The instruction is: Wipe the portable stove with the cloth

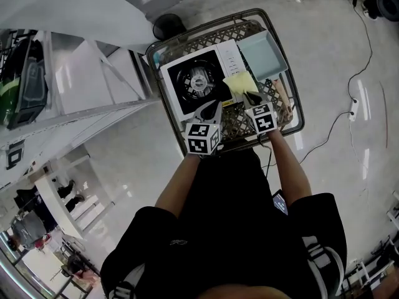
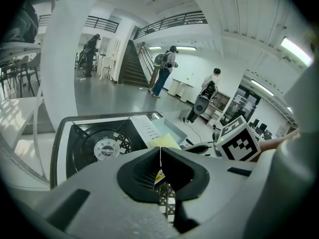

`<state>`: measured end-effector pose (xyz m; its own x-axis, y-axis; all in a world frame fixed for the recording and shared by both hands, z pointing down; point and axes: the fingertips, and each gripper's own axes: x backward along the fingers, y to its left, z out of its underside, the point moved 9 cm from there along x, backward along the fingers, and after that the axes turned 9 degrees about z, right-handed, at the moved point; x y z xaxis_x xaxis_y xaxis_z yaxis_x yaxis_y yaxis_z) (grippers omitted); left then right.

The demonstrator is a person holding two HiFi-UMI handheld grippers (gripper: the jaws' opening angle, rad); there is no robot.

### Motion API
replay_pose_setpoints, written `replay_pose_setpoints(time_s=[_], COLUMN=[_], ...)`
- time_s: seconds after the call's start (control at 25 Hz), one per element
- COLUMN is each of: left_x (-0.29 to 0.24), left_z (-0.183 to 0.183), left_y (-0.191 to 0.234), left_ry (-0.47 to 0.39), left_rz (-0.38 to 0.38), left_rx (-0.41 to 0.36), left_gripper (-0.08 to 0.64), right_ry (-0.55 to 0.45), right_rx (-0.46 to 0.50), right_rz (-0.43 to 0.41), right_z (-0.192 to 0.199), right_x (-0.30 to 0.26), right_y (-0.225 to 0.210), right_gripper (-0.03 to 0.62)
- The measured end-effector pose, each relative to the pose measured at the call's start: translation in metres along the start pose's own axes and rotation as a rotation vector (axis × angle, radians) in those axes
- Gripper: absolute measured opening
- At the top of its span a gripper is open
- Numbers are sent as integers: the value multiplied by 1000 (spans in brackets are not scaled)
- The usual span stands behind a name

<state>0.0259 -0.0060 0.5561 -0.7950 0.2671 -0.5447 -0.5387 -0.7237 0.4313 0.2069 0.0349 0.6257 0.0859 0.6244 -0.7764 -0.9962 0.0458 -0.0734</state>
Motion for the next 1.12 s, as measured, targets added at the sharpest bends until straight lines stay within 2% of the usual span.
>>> replay_pose_setpoints(time_s=[0.16, 0.32, 0.4, 0.6, 0.84, 1.0, 1.12], left_x=[-2, 0, 4, 15, 29, 40, 49], left_z=[0, 0, -2, -11, -22, -22, -19], left_y=[1, 5, 10, 25, 41, 52, 60], left_ry=[2, -5, -15, -61, -112, -127, -138], left_rz=[0, -8, -22, -79, -133, -166, -194], left_rx=[2, 9, 15, 42, 63, 87, 115], left_gripper=[21, 21, 21, 21, 21, 21, 21], right_ry=[-16, 11, -12, -131, -249, -258, -203], right_rx=[-67, -1, 38, 54, 95, 150, 172], right_rz=[-19, -12, -7, -22, -36, 1, 18], right_z=[8, 1, -10, -55, -137, -174, -181], right_x=[1, 1, 2, 2, -21, -55, -85], right_y=[-3, -1, 2, 6, 10, 10, 10], right_gripper=[25, 25, 23, 21, 21, 21, 21])
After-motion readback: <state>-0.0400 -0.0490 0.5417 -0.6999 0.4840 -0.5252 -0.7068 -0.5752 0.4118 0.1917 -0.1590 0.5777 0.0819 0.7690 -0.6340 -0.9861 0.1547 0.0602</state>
